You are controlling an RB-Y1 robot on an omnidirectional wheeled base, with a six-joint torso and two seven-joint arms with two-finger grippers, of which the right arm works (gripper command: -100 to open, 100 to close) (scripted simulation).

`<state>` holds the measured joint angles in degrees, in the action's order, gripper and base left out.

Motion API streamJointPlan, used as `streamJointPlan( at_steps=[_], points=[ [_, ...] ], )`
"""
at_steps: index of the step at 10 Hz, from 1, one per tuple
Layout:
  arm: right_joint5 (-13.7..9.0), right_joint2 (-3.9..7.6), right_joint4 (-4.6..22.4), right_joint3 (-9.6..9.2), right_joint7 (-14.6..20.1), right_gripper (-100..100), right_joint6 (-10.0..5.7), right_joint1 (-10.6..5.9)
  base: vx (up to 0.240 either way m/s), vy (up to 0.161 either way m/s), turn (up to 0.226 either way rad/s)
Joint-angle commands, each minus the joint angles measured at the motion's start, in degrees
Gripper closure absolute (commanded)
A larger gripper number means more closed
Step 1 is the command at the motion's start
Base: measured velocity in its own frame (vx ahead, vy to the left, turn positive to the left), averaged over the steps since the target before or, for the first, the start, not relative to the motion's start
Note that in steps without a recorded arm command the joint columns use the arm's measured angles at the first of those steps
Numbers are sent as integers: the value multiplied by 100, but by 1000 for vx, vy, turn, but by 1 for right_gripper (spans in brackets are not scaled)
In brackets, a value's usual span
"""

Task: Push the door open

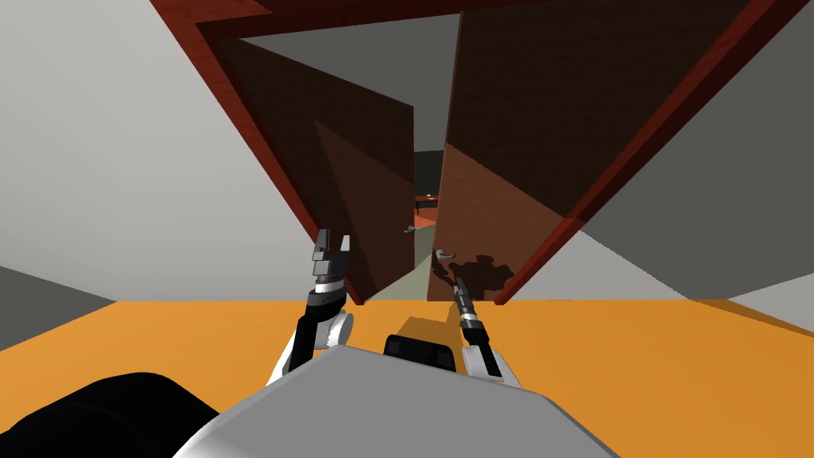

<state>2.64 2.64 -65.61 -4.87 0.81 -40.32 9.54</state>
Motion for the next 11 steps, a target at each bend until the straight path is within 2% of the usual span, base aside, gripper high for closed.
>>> streamJointPlan(
  at_steps=[1, 5, 8, 11],
  points=[
    [-9, -18, 172, -27, 24, -100, -25, -35, 80, -55, 33],
    [-30, -65, 572, -75, 67, -100, -82, -142, 83, -51, 35],
    [-55, -135, 1022, -128, 116, -100, -147, -264, 157, -79, 49],
    [-67, -34, 1067, -82, 94, -100, -204, -299, 145, -10, 25]
  ],
)
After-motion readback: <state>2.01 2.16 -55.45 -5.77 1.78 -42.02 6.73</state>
